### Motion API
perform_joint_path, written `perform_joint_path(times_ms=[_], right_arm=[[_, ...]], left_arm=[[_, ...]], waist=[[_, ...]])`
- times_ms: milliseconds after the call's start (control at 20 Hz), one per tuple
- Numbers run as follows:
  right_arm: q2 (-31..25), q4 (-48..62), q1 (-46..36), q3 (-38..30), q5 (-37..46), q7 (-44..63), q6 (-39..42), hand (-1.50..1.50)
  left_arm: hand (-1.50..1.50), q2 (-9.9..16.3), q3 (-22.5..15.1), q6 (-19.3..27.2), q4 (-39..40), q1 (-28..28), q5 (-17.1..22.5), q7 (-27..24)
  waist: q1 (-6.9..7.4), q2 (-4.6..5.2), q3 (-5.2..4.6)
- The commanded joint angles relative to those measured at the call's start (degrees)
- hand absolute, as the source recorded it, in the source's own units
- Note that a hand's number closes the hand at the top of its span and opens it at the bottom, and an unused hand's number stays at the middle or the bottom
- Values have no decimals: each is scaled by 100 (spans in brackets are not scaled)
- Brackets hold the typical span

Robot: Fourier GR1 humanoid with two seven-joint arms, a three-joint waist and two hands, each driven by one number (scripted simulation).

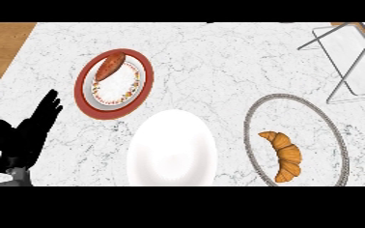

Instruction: Pick the pear from the placemat and place it in the tiered shelf

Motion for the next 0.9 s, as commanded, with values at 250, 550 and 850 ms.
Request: perform_joint_path(times_ms=[250,550,850], right_arm=[[-232,290,480,-482,81,469,-531,150],[-523,191,993,-1008,-197,71,-950,150],[-888,389,1223,-1374,-54,276,-1376,-150]], left_arm=[[0,-101,2,65,-60,-25,-49,41],[0,-72,42,-29,67,-22,-44,-40],[0,131,286,-199,457,-179,52,-221]], waist=[[18,4,5],[-34,-11,7],[-3,26,2]])
